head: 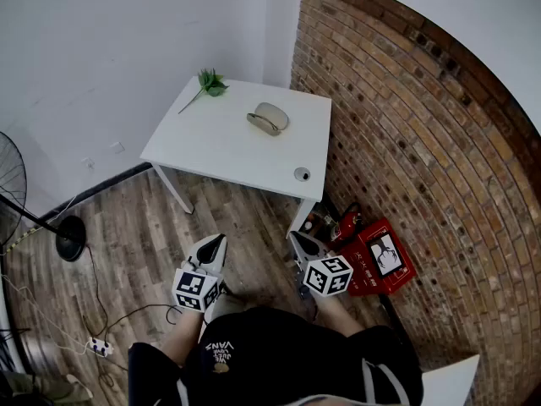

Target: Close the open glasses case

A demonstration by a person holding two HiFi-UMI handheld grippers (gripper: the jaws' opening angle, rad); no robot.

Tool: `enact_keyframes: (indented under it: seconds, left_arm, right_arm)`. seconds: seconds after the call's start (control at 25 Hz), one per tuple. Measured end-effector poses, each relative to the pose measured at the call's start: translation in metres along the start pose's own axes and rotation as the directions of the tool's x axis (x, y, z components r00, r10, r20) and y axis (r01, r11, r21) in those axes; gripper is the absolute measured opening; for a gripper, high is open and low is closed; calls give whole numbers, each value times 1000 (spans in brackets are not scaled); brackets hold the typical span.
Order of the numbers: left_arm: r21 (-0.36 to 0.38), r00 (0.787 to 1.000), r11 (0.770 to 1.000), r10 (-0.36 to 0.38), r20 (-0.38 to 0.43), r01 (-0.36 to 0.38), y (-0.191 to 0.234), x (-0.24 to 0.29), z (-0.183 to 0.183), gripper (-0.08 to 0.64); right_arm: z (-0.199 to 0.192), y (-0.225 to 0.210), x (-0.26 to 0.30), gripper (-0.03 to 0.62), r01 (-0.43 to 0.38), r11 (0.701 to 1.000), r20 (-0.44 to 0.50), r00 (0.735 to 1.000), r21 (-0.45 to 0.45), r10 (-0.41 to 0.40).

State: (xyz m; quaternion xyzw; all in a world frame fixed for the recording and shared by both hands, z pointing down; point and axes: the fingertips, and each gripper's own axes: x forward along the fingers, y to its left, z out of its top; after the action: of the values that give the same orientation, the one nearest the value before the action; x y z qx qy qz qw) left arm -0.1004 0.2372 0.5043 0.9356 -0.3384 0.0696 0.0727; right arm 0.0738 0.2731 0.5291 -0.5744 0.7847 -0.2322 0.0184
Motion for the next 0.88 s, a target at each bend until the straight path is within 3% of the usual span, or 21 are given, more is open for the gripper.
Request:
enact_keyframes:
  seconds: [0.36,0.48,0.56,0.68,0.88]
  left_arm:
    - [-1,1000,1000,-8,21,8,11,3,-3,6]
    - [-17,999,999,-39,-3,39,18,18,-7,184]
    - [-34,998,998,-60,-7,60,25,30,-5,218]
    - [-36,996,995,-89,-14,89,42,50,0,272]
    - [-38,989,989,-142,-30,141,80,83,7,318]
  right_arm:
    - [8,6,13,0,-19,1000,46,999,-16,19]
    - [17,-1,23,3,16,1000,76,997,-18,-15]
    - [22,-6,33,77,30,999,81,996,-10,-29]
    - [32,-14,53,122,54,999,83,995,1,-54]
    - [50,-23,94,138,103,995,85,991,16,-104]
